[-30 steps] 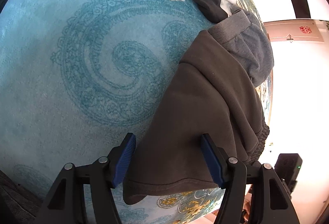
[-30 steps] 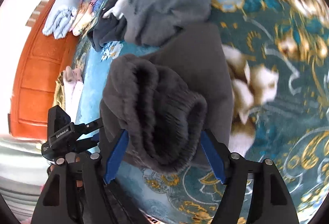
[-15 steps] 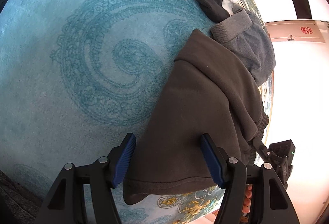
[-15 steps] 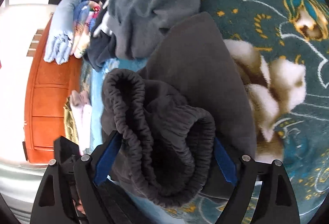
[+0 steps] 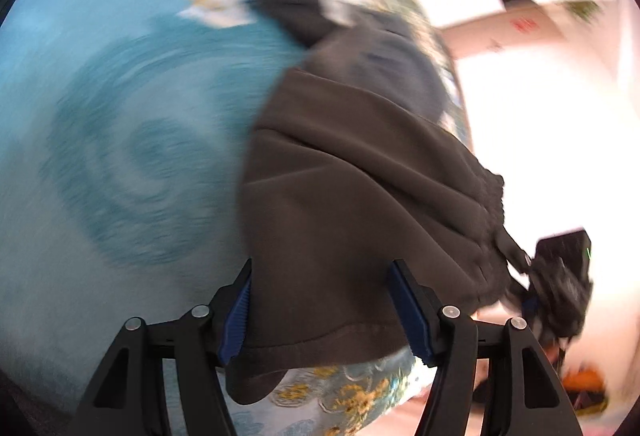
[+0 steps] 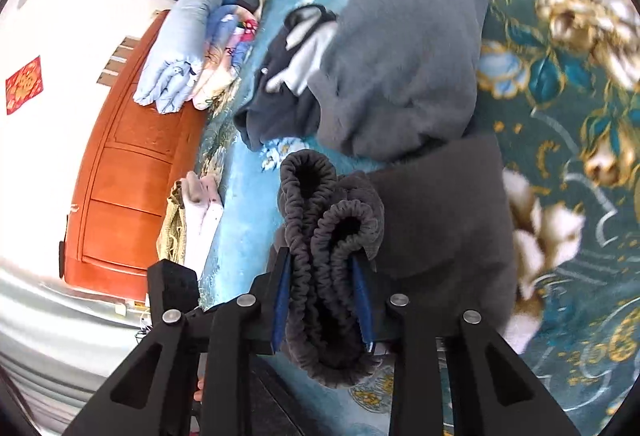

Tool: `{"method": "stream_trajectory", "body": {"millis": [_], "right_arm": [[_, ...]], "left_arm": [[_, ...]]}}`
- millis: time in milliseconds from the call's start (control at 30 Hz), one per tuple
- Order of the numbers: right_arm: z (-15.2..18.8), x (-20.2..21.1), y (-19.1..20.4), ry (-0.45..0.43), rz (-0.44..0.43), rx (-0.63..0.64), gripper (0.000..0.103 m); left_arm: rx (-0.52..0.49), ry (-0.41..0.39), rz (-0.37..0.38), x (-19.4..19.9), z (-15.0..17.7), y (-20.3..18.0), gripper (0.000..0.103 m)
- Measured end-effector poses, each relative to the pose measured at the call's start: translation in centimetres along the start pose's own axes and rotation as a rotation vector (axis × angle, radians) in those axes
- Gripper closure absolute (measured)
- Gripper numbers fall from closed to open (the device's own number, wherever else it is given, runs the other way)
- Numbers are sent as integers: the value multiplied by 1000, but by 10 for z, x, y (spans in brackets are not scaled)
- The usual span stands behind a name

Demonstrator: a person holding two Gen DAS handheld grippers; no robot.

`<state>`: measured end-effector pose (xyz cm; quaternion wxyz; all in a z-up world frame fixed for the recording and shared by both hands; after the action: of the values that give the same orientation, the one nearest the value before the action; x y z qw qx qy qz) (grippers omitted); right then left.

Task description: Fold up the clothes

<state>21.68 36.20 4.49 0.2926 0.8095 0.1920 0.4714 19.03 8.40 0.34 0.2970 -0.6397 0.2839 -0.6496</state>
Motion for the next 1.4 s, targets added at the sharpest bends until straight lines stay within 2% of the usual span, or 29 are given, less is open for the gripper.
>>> {"method": "stream_trajectory", "body": {"millis": [100,233,333,433,467,500,600,667,733,833,1000,1067,1100,1167,1233,1267,1300,1333,1400], "right_arm": [[5,17,-16,-20,29,-23,73],[34,-2,-61,41,86,-140,73],[44,-15,-77,45,88,-201,73],[42,-15,-84,39,87,-224,73],[40,-14,-81,49,96,-210,73],[38,-12,-78,60,107,-192,73],[28,-7,-65,95,160,-108,70],[20,2,-59,79,219,-58,70],[9,13,-50,48,278,-9,70],[-7,11,-21,27,271,89,70],[-6,-42,27,150,163,234,70],[-4,-67,36,210,155,273,70],[-5,-75,37,222,168,295,70],[-13,-84,25,214,268,321,70],[-18,-92,0,226,308,258,73],[-20,-96,-12,234,318,222,83],[-21,-98,-21,235,326,201,99],[-21,-99,-27,233,332,188,103],[-21,-99,-39,231,330,154,103]], "left_arm": [[-62,37,-14,-9,10,-10,36],[37,52,-60,-9,7,11,34],[140,-10,-30,8,-3,28,34],[179,-83,20,22,-13,31,34],[190,-107,37,27,-16,31,34],[160,-102,62,24,-17,21,34],[6,-50,89,9,-7,-16,34],[-74,-7,76,2,4,-29,34],[-87,46,22,-8,11,-25,34],[-59,120,-34,-26,14,-17,34],[-35,132,-36,-28,12,-14,34],[-18,141,-47,-30,11,-10,34],[-9,147,-55,-31,11,-8,34],[5,165,-72,-35,11,-4,34],[7,184,-79,-40,11,-4,34],[5,189,-83,-41,11,-4,34],[2,193,-87,-42,11,-4,34],[3,196,-86,-42,11,-4,34],[10,197,-73,-32,18,1,34]]}}
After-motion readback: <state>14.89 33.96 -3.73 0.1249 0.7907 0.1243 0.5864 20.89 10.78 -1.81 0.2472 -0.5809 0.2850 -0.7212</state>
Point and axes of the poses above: each gripper's, at about its wrist camera, not at the fingertips, and x roughly against the way its jaws point, y to its left, z to its underside, the point moved 5 cm from there along -x, roughly the way its jaws point, and after that the axes turned 12 degrees about x, right-handed, at the moved point
